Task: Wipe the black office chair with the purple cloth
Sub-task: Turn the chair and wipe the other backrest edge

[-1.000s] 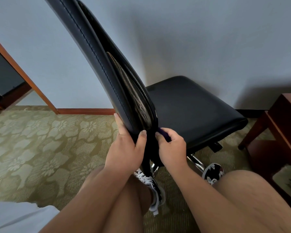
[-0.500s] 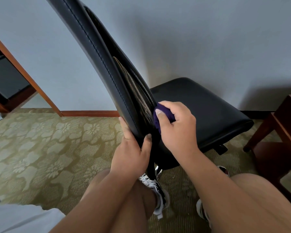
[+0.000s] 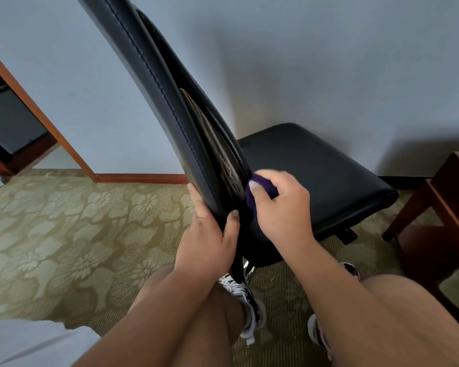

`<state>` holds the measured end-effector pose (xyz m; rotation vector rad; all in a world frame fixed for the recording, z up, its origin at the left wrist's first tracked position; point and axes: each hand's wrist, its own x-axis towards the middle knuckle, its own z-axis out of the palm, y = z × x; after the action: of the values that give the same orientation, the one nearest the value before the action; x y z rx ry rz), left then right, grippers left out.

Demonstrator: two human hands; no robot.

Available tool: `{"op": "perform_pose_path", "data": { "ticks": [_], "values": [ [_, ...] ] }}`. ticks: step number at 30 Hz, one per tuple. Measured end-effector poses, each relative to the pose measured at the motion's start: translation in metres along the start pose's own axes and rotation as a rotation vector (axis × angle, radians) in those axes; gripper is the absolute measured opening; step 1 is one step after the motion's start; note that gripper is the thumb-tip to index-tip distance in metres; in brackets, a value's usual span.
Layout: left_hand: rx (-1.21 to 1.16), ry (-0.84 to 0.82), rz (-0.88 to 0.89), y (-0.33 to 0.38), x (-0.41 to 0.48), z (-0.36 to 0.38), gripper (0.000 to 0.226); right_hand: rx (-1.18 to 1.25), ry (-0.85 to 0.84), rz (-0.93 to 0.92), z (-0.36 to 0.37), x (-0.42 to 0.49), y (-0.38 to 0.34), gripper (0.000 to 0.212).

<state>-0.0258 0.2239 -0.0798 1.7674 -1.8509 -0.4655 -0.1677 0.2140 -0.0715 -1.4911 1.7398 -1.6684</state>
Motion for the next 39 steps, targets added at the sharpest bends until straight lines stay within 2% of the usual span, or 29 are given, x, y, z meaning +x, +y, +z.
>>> {"op": "perform_pose_path", "data": {
  "ticks": [3,8,10,15,18,22,26,30,33,39],
  "values": [
    [-0.001,-0.002,0.001,-0.001,0.000,0.000,0.084,-0.012,0.031,-0.156,-0.003,0.015,-0.029,0.016],
    [-0.008,-0.009,0.017,-0.001,-0.001,0.000,0.084,-0.018,0.069,-0.158,0.003,0.014,-0.023,0.018],
    [-0.018,-0.006,0.008,-0.001,-0.001,0.000,0.084,-0.054,0.057,-0.123,0.004,0.004,-0.002,0.019],
    [-0.045,0.009,-0.010,0.001,0.000,0.000,0.085,-0.055,-0.051,0.110,0.007,-0.015,0.030,0.016],
    [-0.060,0.002,-0.006,0.000,0.000,-0.001,0.084,0.018,-0.041,0.168,0.008,-0.017,0.028,0.011],
    [-0.105,-0.019,-0.002,-0.002,0.001,-0.004,0.083,0.176,0.018,0.263,0.005,-0.019,0.019,0.020],
    [-0.183,-0.040,0.065,-0.005,-0.001,-0.009,0.082,0.208,0.141,0.060,0.004,-0.019,0.000,0.016],
    [-0.197,-0.042,0.094,-0.006,-0.001,-0.010,0.089,0.131,0.110,-0.069,0.020,-0.032,0.007,0.016],
    [-0.176,-0.045,0.106,-0.005,-0.002,-0.009,0.082,0.106,0.046,0.038,0.033,-0.048,0.029,0.015],
    [-0.200,-0.046,0.114,-0.007,-0.001,-0.009,0.084,0.167,-0.008,0.299,0.038,-0.059,0.038,0.011]
  ]
}}
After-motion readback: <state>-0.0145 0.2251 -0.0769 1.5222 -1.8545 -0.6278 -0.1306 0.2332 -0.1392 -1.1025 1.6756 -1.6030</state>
